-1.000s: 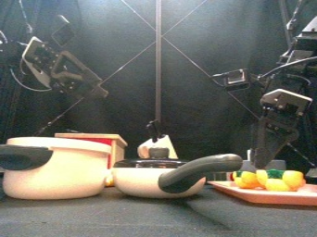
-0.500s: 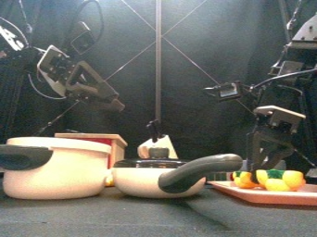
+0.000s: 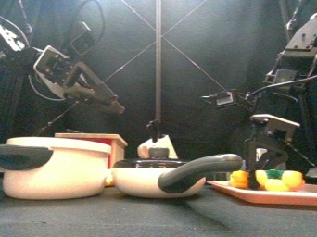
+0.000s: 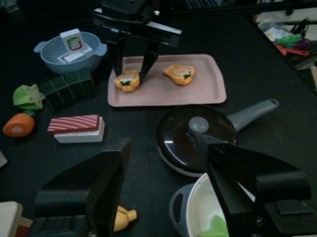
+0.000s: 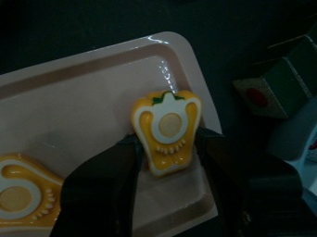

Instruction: Grab squash half

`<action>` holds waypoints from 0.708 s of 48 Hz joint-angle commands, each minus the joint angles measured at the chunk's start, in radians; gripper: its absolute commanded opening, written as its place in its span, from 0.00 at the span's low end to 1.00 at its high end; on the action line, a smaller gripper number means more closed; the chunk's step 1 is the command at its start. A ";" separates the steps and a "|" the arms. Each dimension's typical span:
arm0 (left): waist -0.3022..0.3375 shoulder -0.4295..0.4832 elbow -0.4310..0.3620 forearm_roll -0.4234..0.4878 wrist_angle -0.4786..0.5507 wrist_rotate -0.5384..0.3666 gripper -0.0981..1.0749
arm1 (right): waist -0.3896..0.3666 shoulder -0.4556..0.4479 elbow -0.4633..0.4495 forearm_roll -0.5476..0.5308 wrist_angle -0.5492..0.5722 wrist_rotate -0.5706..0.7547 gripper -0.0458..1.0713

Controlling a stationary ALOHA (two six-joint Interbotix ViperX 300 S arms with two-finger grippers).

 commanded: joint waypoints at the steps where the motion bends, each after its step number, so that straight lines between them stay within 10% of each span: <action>1: -0.002 -0.003 -0.009 0.000 -0.009 0.000 0.87 | -0.005 -0.011 -0.012 0.002 -0.005 0.002 0.69; 34: -0.002 -0.003 -0.002 -0.014 -0.003 -0.002 0.87 | 0.011 -0.103 -0.040 0.012 0.038 0.003 0.66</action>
